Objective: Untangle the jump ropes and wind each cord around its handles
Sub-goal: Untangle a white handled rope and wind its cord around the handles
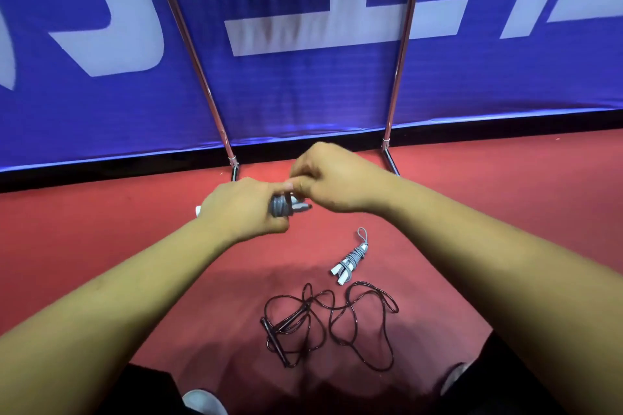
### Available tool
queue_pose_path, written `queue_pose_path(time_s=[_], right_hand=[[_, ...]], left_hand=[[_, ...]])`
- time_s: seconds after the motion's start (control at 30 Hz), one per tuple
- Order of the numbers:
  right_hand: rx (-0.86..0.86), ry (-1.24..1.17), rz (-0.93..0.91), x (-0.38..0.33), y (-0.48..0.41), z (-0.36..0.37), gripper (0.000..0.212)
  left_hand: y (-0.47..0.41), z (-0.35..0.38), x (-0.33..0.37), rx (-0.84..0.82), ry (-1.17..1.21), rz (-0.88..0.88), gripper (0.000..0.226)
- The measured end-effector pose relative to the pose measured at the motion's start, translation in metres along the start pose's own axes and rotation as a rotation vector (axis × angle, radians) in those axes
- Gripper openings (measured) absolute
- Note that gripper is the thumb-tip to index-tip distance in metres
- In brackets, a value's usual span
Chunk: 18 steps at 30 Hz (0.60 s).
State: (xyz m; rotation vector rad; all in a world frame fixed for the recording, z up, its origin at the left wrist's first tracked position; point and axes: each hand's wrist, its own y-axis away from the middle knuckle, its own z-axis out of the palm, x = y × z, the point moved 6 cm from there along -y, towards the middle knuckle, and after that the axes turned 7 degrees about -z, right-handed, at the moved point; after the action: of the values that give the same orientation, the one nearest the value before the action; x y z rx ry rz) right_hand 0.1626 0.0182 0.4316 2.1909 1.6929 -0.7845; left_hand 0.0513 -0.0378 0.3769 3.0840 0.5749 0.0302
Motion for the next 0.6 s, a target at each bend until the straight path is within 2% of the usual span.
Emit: queue_pose_path(time_s=[0.1, 0.2, 0.3, 0.4, 0.5, 0.6], right_hand=[[0.080, -0.056, 0.024, 0.008, 0.003, -0.015, 0.031], [0.163, -0.108, 0.071, 0.022, 0.005, -0.027, 0.027], [0.187, -0.152, 0.125, 0.036, 0.006, -0.028, 0.029], [0.143, -0.230, 0.180, 0.049, 0.007, -0.016, 0.033], [0.106, -0.376, 0.249, 0.058, 0.009, -0.004, 0.035], [0.109, -0.489, 0.321, 0.062, 0.010, 0.003, 0.034]], left_hand=[[0.013, -0.003, 0.023, -0.073, 0.055, 0.072, 0.030], [0.024, -0.008, 0.037, -0.154, 0.262, 0.074, 0.047], [0.029, -0.018, 0.041, -0.166, 0.536, 0.067, 0.039], [0.033, -0.027, 0.042, -0.121, 0.675, 0.077, 0.039], [0.032, -0.029, 0.036, -0.155, 0.837, 0.020, 0.035], [0.027, -0.033, 0.026, -0.172, 1.156, -0.015, 0.035]])
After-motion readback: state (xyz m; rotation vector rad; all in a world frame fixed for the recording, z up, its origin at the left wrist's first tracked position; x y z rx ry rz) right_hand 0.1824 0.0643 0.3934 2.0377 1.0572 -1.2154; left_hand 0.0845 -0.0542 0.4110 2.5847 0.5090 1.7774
